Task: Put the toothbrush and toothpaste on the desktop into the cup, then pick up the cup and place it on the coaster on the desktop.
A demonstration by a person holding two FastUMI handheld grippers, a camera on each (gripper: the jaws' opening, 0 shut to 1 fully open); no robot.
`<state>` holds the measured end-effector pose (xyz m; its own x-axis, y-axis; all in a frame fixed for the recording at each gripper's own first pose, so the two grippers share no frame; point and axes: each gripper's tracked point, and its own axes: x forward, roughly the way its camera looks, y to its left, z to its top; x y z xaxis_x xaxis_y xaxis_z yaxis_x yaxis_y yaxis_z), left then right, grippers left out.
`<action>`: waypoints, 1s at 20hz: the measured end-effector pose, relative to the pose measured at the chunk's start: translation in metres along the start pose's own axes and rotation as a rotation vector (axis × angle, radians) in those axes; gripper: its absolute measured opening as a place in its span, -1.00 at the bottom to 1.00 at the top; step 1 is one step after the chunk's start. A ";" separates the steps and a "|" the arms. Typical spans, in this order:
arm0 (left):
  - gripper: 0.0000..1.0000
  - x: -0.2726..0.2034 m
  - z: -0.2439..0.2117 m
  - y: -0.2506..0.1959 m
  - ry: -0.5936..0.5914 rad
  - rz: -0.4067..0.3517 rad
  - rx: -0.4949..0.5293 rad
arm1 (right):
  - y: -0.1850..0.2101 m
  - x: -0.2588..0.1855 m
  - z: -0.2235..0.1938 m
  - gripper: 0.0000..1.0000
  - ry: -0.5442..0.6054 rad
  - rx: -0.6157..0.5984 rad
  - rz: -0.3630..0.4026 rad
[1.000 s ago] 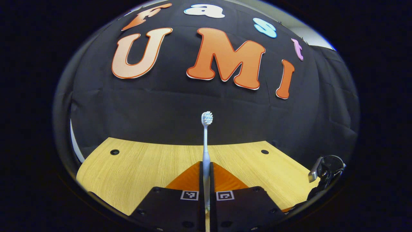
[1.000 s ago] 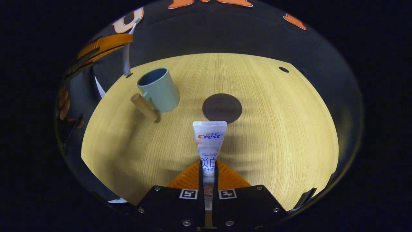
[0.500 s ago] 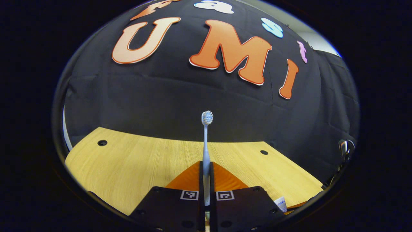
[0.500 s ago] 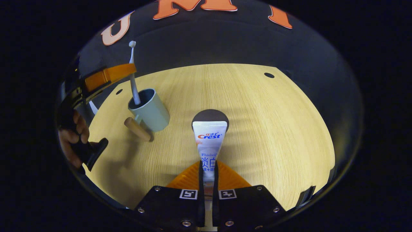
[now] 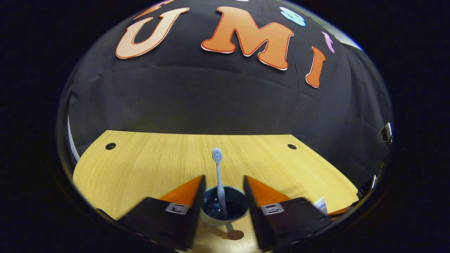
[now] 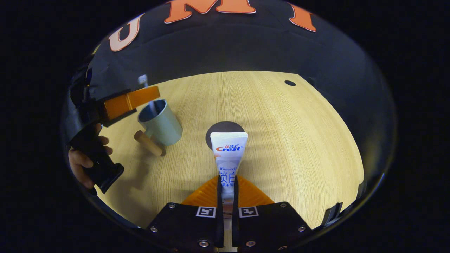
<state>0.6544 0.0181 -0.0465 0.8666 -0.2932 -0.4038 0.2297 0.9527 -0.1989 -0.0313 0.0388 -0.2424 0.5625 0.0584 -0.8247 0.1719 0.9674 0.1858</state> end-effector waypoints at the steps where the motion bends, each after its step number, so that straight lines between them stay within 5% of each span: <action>1: 0.79 -0.003 -0.006 0.001 0.009 0.009 -0.007 | 0.000 0.000 0.002 -0.82 -0.004 0.001 0.002; 3: 0.94 -0.008 -0.007 0.003 0.015 0.014 -0.014 | -0.001 -0.001 0.004 -0.82 -0.010 0.003 0.002; 13: 0.93 -0.034 -0.006 0.013 0.021 0.048 0.001 | 0.002 -0.006 0.022 -0.82 -0.071 -0.009 0.037; 20: 0.96 -0.080 -0.003 0.034 0.020 0.082 -0.009 | 0.011 0.021 0.095 -0.82 -0.217 -0.070 0.112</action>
<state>0.5916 0.0740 -0.0237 0.8733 -0.2154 -0.4370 0.1538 0.9730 -0.1722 0.0596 0.0271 -0.2068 0.7364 0.1192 -0.6659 0.0470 0.9730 0.2262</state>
